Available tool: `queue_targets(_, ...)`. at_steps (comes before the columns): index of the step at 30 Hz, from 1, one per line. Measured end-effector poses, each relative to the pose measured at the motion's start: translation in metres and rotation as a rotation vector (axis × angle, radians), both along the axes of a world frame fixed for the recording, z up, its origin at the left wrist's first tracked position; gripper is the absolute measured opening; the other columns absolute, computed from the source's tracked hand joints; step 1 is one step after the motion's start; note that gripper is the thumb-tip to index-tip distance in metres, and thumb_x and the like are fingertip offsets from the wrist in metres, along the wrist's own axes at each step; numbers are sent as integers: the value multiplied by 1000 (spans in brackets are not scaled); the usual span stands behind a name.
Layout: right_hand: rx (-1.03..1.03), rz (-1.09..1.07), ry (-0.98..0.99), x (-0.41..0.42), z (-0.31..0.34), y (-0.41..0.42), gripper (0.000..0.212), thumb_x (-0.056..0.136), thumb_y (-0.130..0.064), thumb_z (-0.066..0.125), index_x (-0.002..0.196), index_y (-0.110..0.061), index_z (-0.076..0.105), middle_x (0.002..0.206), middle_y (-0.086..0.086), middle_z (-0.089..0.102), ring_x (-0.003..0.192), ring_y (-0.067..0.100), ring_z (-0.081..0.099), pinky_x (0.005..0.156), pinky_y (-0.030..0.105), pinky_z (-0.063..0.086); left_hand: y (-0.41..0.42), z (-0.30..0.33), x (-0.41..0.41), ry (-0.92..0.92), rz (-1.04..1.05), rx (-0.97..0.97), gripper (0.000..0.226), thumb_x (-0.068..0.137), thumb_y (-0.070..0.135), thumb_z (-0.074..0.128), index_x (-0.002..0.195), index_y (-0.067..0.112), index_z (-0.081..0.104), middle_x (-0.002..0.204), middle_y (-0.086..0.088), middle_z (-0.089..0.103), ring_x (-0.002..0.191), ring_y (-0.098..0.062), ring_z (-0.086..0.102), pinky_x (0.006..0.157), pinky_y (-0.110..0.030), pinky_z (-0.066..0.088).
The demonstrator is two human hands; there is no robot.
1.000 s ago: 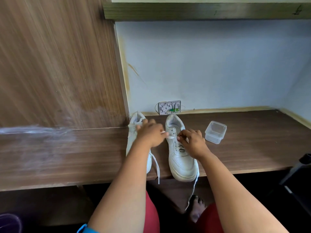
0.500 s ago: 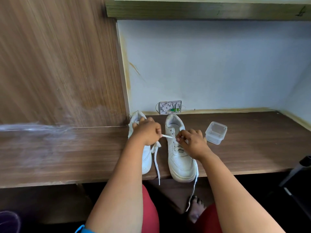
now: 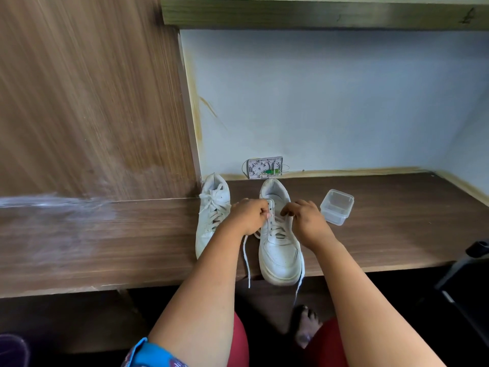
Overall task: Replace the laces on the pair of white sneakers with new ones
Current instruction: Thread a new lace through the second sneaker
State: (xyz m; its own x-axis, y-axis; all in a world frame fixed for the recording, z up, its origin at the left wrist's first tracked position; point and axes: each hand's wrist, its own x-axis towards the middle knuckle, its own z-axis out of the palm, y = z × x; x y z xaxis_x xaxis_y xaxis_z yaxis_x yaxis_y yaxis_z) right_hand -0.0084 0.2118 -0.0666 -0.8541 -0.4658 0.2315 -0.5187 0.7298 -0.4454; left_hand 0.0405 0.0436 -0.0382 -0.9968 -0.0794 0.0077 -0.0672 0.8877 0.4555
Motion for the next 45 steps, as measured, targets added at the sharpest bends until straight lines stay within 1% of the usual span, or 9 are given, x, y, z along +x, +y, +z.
queue_targets(11, -303, 34, -190, 8, 5, 10, 35, 83, -12, 60, 115, -27, 58, 85, -3, 67, 78, 11, 61, 70, 16, 47, -19, 7, 7, -68, 54, 185, 27, 96, 35, 54, 78, 17, 61, 77, -2, 59, 65, -14, 52, 58, -25, 38)
queue_targets(15, -145, 102, -248, 17, 6, 17, 50, 76, -15, 71, 118, -26, 46, 78, -3, 66, 76, 9, 64, 68, 19, 51, -36, 19, 16, 7, 229, -14, 27, 94, 35, 56, 82, 12, 65, 82, -6, 64, 80, -21, 59, 71, -31, 46)
queue_targets(19, -67, 78, -173, 25, 4, 12, 32, 85, -8, 57, 114, -17, 51, 78, -1, 63, 74, 15, 61, 67, 28, 51, -28, 18, 21, 17, 340, -221, 28, 86, 15, 59, 114, 13, 61, 122, -7, 53, 123, -29, 46, 96, -41, 44)
queue_targets(22, -236, 45, -185, 29, 8, 10, 22, 87, -8, 52, 108, -16, 54, 80, 0, 61, 73, 18, 61, 67, 30, 49, -3, 11, 20, 173, 92, -29, 36, 87, 17, 63, 121, 21, 55, 131, -4, 47, 130, -24, 34, 103, -38, 35)
queue_targets(25, -507, 45, -289, 30, 13, 11, 18, 89, -7, 50, 99, -21, 55, 78, 4, 64, 69, 20, 61, 70, 40, 51, 25, 0, 15, 175, -112, 260, 29, 89, 17, 63, 117, 19, 57, 120, -5, 58, 115, -22, 52, 100, -38, 44)
queue_targets(31, -1024, 24, -481, 30, 29, 27, 14, 95, -3, 53, 97, -16, 56, 71, -7, 56, 59, 5, 52, 56, 20, 42, 21, 6, 13, 66, 12, 717, 30, 98, 34, 51, 77, 17, 64, 83, -4, 64, 82, -21, 57, 79, -27, 46)
queue_targets(36, -942, 28, -423, 24, 18, 28, 14, 98, -11, 51, 108, -21, 49, 73, -1, 49, 63, 11, 46, 57, 20, 41, 13, 4, 10, 59, 43, 562, 37, 95, 53, 46, 106, 25, 68, 111, 0, 62, 113, -12, 47, 104, -34, 35)
queue_targets(41, -852, 125, -382, 26, 18, 14, 19, 97, -16, 54, 112, -28, 51, 80, -6, 61, 69, 2, 54, 64, 23, 44, 28, 5, 6, 154, -98, 575, 20, 94, 29, 59, 103, 14, 70, 111, 1, 63, 109, -18, 58, 96, -35, 48)
queue_targets(45, -749, 38, -312, 15, 14, 27, 40, 97, -19, 54, 124, -48, 49, 82, -8, 54, 76, 3, 52, 74, 22, 42, -20, 12, 9, 330, 415, 715, 21, 90, 31, 52, 86, 16, 65, 95, -16, 65, 94, -28, 59, 76, -31, 41)
